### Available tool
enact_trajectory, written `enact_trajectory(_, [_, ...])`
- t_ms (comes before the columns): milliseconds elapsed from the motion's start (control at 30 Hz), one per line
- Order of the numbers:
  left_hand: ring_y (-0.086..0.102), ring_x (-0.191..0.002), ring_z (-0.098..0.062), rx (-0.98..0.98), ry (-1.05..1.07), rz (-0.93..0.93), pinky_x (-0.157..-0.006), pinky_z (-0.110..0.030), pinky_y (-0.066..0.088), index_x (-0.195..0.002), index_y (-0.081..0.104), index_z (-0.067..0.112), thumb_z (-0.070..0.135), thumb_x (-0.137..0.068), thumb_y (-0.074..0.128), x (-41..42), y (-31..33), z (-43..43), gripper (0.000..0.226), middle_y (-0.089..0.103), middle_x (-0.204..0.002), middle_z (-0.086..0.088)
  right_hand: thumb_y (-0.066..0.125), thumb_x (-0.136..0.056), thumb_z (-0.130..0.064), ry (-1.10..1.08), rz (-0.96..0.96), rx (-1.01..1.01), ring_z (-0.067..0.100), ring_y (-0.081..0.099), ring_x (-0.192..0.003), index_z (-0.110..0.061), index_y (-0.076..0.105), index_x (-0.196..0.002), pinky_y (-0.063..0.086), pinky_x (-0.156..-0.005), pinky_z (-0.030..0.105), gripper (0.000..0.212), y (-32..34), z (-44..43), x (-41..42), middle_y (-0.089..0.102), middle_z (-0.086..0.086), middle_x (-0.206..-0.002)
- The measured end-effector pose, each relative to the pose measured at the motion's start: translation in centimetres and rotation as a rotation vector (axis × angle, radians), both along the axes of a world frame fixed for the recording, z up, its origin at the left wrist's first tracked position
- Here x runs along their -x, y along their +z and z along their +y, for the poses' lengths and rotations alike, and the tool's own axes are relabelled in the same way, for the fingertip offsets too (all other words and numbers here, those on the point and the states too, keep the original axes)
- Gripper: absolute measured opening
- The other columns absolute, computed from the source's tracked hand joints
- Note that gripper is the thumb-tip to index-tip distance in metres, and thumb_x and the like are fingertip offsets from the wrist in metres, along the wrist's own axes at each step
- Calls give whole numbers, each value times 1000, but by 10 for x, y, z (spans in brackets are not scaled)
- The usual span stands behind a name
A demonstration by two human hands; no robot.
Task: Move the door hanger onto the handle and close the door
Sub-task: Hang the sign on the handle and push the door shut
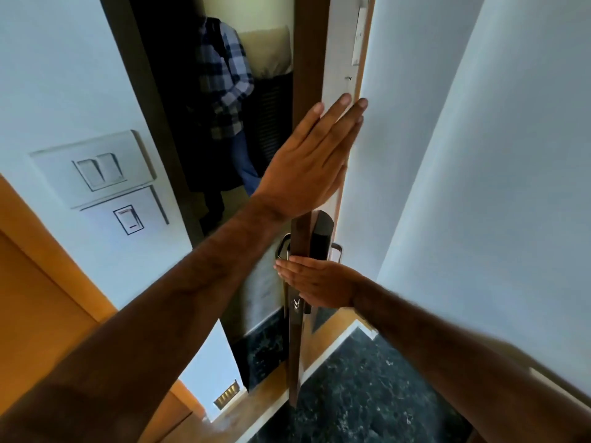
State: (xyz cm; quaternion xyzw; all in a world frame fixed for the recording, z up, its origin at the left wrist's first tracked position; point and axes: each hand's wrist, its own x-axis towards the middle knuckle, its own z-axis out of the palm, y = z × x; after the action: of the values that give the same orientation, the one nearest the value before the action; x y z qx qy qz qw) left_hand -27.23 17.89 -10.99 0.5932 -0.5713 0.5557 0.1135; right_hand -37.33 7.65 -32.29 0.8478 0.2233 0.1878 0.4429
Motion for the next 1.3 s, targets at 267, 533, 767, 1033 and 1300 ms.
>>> enact_trajectory(267, [18,-153,-30,-33,280,-63,-125,-50,1,-159,23,6,45,-104,37,-66,-8,26,69,21,-166,-12,56,-101,-24,37,219,-236,34,49,-148,-10,64,-142,36,-123,51,44,-13,-21,1,58,15,-153])
enact_trajectory(533, [30,-150,-33,-104,363,-161,-123,-47,26,-156,25,0,10,-106,37,-98,-10,30,52,29,-163,-17,47,-106,-51,-537,281,-764,31,22,-161,-6,36,-161,11,-131,40,73,-5,-35,-67,30,16,-171])
enact_trajectory(767, [21,-153,-34,17,718,19,-125,-46,13,-157,17,-4,28,-103,49,-141,-15,16,71,18,-165,-21,31,-110,-49,-480,415,-883,27,7,-164,-5,20,-166,5,-133,37,72,-28,-29,-126,13,15,-175])
enact_trajectory(1033, [19,-154,-29,144,842,100,-124,-48,11,-159,16,2,45,-99,48,-196,-23,5,80,17,-166,-14,36,-94,-77,-375,449,-1054,32,13,-163,-2,22,-165,15,-133,43,104,-36,-20,-177,16,18,-174])
enact_trajectory(1300, [20,-154,-29,235,901,203,-123,-54,14,-159,19,3,55,-104,30,-257,-32,-12,76,20,-166,-14,10,-82,-89,-353,496,-1027,31,4,-163,-3,10,-166,2,-129,41,120,-43,-20,-233,4,19,-175])
